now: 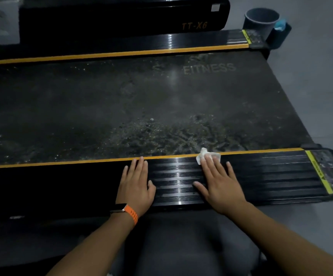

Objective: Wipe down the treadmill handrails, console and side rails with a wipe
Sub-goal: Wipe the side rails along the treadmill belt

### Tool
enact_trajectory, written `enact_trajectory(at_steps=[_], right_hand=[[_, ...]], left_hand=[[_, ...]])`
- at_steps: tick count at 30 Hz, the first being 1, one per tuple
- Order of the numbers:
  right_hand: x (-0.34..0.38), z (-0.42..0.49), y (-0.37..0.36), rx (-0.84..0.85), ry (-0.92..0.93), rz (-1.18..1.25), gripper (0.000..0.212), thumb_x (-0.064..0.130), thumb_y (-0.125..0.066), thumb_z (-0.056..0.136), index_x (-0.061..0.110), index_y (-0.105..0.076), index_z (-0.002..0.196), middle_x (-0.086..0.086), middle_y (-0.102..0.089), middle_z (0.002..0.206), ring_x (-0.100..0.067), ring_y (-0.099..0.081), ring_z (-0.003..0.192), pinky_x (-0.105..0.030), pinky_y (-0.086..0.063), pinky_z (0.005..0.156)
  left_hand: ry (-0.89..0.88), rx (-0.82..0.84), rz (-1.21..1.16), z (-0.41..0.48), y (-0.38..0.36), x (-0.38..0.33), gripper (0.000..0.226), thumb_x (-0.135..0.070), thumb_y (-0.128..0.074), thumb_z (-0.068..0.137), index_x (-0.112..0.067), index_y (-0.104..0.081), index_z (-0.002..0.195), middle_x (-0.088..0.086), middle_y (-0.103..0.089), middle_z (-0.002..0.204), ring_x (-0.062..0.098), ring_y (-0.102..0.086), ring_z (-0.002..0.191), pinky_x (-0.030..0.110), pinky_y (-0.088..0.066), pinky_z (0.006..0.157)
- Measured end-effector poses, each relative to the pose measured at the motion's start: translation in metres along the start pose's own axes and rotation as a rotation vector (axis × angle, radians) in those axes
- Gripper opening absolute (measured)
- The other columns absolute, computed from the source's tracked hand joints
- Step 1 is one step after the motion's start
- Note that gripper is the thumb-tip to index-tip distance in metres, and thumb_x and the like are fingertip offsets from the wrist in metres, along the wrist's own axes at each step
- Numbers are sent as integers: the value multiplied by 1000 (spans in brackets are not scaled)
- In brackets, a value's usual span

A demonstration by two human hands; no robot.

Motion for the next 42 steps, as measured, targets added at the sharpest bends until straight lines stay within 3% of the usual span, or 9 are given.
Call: enact_trajectory(at_steps=[7, 10, 17, 21, 25, 27, 29, 35, 42], right_hand=[[90, 0, -17, 103, 214, -42, 94, 77, 8, 89, 23, 15, 166, 3, 25, 169, -21, 28, 156, -49, 19, 124], [85, 1, -17, 96, 242, -99, 89, 75, 5, 93, 24, 15, 166, 5, 22, 171, -19, 25, 157, -51, 14, 127], [18, -26, -11, 11, 16, -19, 101, 84, 19, 84, 26, 10, 166, 6, 16, 172, -16, 15, 160, -51, 5, 130], [72, -22, -24, -4, 76, 2, 95, 80, -1, 95, 19, -2, 168, -1, 7, 174, -24, 10, 160, -53, 6, 128], [109, -17, -38, 6, 223, -59, 89, 76, -1, 100, 18, -1, 168, 0, 11, 173, -24, 14, 160, -53, 6, 129], [88, -21, -35, -49, 238, -98, 85, 73, -9, 103, 18, -12, 168, -1, -2, 175, -24, -3, 162, -54, -5, 128], [50, -31, -31, -73, 180, -118, 85, 74, -10, 103, 19, -17, 167, -2, -14, 174, -25, -16, 160, -55, -11, 124], [24, -49, -31, -96, -4, -96, 90, 75, -10, 101, 14, -19, 167, -6, -14, 173, -27, -13, 161, -55, -11, 127], [100, -36, -49, -143, 250, -104, 83, 69, -26, 104, 13, -27, 165, -7, -19, 173, -29, -15, 160, -54, -8, 125]], left_hand=[[3, -31, -40, -2, 2, 0, 71, -39, -32, 92, -5, -42, 154, 10, -34, 164, 24, -23, 155, 46, -18, 127], [4, -30, -46, -1, 3, 1, 71, -39, -34, 93, -6, -42, 154, 9, -35, 164, 23, -23, 155, 45, -16, 128], [12, -24, -85, 0, 5, 0, 75, -43, -26, 93, -7, -38, 157, 8, -30, 167, 23, -19, 157, 43, -11, 129], [9, -31, -79, -1, 6, 0, 75, -42, -26, 91, -6, -41, 155, 9, -33, 165, 24, -23, 156, 44, -14, 128], [7, -34, -69, -1, 6, 0, 74, -42, -28, 91, -7, -43, 154, 9, -34, 165, 23, -24, 155, 44, -16, 128], [5, -37, -68, 0, 6, -1, 74, -42, -26, 91, -6, -42, 154, 9, -34, 165, 24, -24, 155, 44, -16, 128], [10, -37, -74, 0, 6, -1, 74, -42, -25, 92, -6, -42, 155, 9, -33, 165, 24, -23, 156, 43, -14, 129], [13, -36, -81, 0, 4, 0, 73, -41, -28, 92, -7, -41, 155, 9, -33, 165, 25, -23, 155, 45, -15, 128], [19, -44, -64, -1, 6, -2, 72, -40, -29, 91, -6, -44, 154, 8, -34, 165, 23, -23, 155, 44, -16, 128]])
Point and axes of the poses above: each hand's wrist, its own z-axis towards the middle knuckle, its own y-axis out of the back of the hand, x = y × z, the point moved 6 cm from there along z, towards the middle knuckle
